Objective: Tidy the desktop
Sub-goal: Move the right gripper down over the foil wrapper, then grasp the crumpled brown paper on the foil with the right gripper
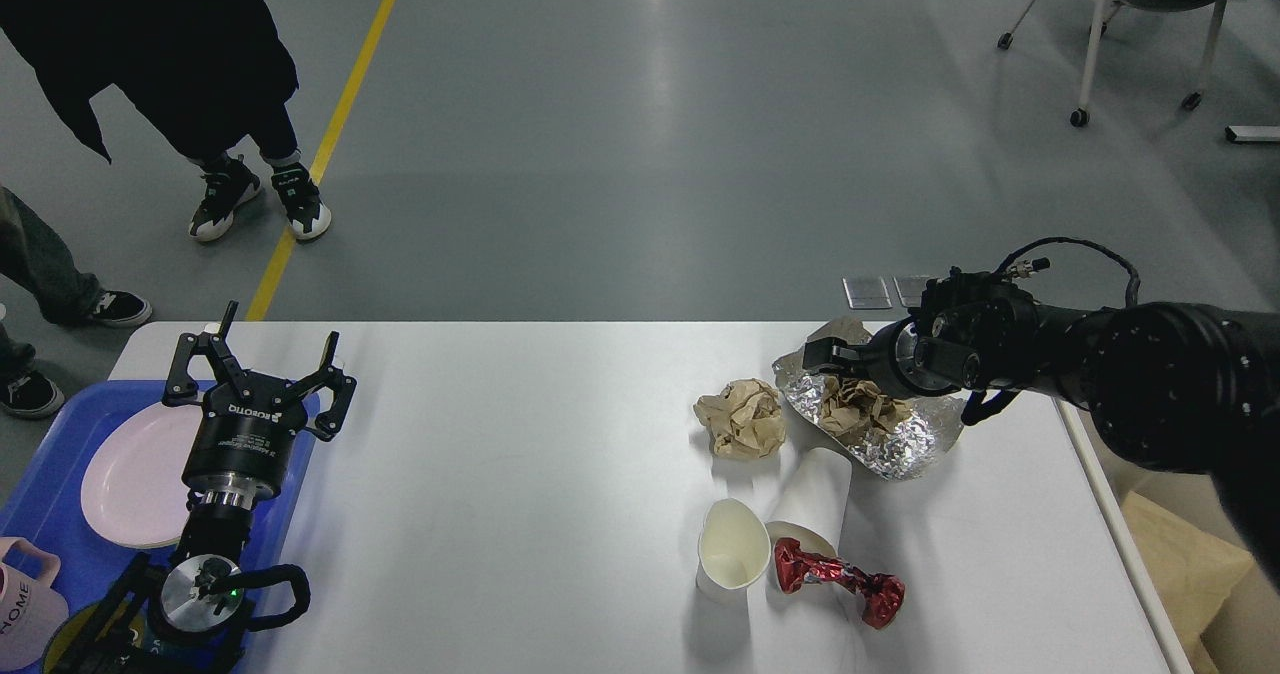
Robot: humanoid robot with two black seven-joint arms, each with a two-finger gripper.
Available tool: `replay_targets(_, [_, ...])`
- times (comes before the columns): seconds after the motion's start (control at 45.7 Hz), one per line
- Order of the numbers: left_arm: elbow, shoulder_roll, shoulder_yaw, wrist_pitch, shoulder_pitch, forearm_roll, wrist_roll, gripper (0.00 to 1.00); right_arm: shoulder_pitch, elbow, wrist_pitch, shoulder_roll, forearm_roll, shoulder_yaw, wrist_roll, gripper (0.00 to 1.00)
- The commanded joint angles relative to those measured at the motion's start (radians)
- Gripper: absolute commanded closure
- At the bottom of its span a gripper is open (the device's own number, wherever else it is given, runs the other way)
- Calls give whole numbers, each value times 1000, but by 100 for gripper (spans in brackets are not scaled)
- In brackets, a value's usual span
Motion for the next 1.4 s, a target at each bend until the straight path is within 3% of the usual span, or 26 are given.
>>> replay_targets(0.0, [0, 0, 0, 0, 0, 1, 0, 4, -38, -23, -29, 0, -3, -8, 0, 1])
replay_targets(0.591, [0, 0, 0, 0, 0, 1, 0, 4, -203, -211, -78, 41, -6, 15, 0, 1])
replay_targets(0.92, [0, 0, 0, 0, 0, 1, 0, 4, -243, -231, -153, 50, -5, 17, 0, 3])
replay_targets(1.182, [0, 0, 0, 0, 0, 0, 0, 4, -260, -229, -155, 55, -28, 17, -2, 45])
replay_targets(1.336, [0, -2, 0, 0, 0, 0, 0, 4, -263, -223, -151, 55, -32, 17, -37, 98])
replay_targets(1.379, [0, 0, 0, 0, 0, -1, 0, 4, -263, -221, -151, 55, -32, 20, -55, 100])
